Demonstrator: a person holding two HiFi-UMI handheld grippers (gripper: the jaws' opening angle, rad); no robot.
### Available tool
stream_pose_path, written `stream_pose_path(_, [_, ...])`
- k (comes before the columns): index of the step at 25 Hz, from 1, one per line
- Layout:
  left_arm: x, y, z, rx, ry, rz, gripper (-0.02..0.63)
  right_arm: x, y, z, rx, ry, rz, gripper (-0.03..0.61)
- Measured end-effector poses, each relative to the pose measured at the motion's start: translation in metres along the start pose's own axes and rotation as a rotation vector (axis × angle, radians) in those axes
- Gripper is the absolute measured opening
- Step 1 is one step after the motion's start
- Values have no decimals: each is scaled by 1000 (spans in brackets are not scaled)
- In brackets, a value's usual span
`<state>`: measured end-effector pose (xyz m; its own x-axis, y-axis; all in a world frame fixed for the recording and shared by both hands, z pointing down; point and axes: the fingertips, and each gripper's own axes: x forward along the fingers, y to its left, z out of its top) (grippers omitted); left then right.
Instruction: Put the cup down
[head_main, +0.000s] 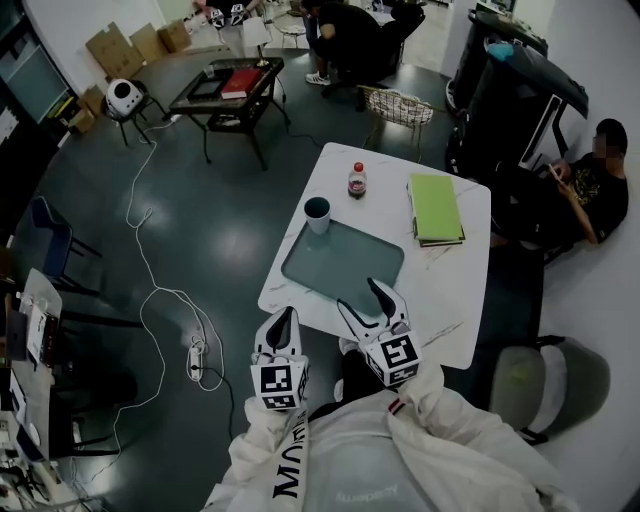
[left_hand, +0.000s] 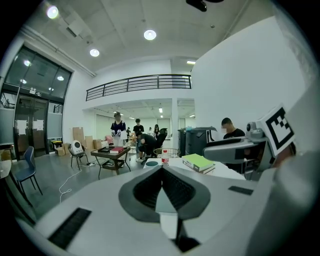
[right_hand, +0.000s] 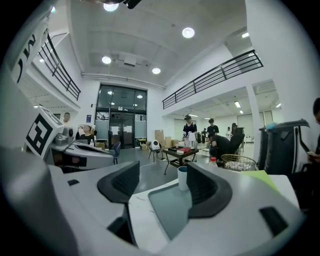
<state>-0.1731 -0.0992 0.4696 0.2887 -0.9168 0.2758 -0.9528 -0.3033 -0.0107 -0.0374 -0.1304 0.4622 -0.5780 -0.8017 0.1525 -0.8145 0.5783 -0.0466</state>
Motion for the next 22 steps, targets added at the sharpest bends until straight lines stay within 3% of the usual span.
stream_pose_path(10, [-37,-28,6,3,-35,-50,12,-43,24,8,10,8,-17,229])
stream_pose_path(22, [-66,-60,8,4,-42,-136,12,-81,51,14,9,7,-26,12])
